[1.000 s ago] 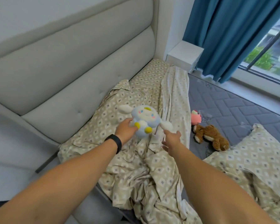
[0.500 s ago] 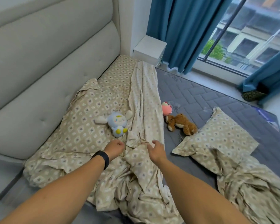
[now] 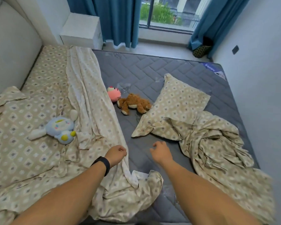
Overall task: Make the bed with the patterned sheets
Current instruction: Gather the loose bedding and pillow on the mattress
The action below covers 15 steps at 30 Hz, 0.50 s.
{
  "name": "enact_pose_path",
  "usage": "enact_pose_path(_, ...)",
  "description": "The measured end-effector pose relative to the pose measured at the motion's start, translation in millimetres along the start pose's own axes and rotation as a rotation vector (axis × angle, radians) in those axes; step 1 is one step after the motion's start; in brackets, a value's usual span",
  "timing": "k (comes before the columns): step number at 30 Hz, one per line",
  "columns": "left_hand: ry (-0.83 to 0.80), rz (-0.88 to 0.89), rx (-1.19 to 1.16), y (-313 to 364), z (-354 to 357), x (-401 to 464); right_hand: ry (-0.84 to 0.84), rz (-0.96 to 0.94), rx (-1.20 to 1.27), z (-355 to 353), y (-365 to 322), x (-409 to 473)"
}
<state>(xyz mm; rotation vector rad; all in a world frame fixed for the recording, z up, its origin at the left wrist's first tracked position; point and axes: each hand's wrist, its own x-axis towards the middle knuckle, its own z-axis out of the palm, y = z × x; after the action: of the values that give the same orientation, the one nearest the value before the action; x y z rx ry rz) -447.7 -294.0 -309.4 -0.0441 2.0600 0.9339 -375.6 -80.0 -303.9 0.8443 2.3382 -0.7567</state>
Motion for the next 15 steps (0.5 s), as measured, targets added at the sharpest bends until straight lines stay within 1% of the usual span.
enact_pose_path(2,-0.061,-0.009,0.054,13.7,37.1,22.4,0.010,0.041,-0.017,-10.4,40.9,18.4)
enact_pose_path(4,-0.119,0.005,0.136,23.3,76.4,61.8,0.027,0.039,-0.112,-18.6,80.3,56.1)
enact_pose_path(7,-0.142,0.055,0.318,30.8,115.3,129.7,0.094,-0.068,-0.309,-24.1,117.1,125.2)
enact_pose_path(9,-0.083,0.127,0.413,41.7,131.7,175.8,0.211,-0.161,-0.396,-30.4,131.6,178.1)
enact_pose_path(11,0.026,0.236,0.517,58.4,144.5,230.2,0.296,-0.214,-0.501,-41.2,143.9,239.0)
enact_pose_path(13,0.115,0.328,0.586,78.7,153.0,277.5,0.248,-0.157,-0.541,-50.9,159.3,292.7)
enact_pose_path(15,0.149,0.370,0.666,90.8,163.1,327.6,0.114,-0.066,-0.504,-41.3,181.4,342.1)
